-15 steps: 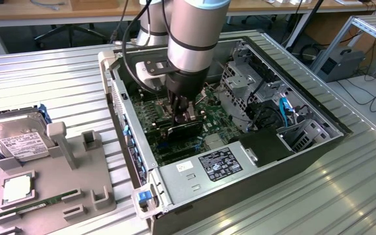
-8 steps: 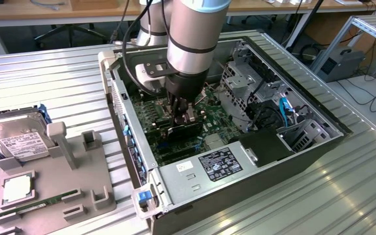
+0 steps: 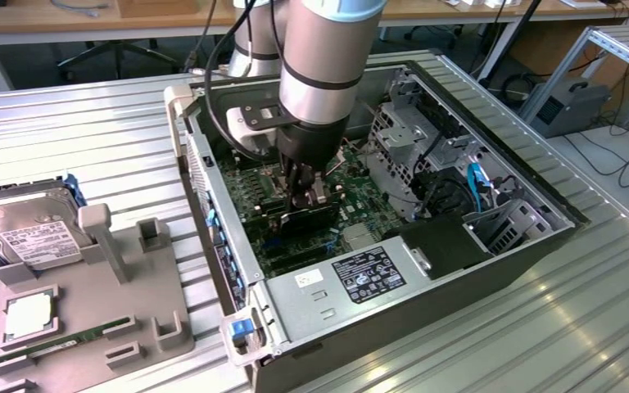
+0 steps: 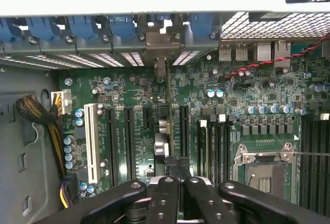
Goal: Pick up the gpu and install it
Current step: 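Press down on the gpu until it lock into place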
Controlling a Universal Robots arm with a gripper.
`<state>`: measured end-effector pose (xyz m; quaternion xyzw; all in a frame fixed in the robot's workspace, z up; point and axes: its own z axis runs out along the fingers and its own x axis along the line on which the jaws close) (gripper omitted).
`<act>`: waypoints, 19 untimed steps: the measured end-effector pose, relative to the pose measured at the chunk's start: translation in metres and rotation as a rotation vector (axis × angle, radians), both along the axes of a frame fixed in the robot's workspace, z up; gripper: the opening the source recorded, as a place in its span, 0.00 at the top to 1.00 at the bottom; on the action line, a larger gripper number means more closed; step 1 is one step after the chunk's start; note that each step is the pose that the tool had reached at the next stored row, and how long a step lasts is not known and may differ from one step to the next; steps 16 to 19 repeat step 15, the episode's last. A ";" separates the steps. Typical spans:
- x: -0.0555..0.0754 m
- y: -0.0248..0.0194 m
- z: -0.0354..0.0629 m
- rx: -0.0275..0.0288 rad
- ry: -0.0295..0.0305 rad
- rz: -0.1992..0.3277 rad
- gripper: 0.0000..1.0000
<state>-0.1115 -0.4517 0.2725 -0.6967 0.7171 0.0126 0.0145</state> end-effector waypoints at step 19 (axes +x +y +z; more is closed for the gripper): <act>0.000 -0.0003 0.0552 0.0002 -0.0002 0.000 0.89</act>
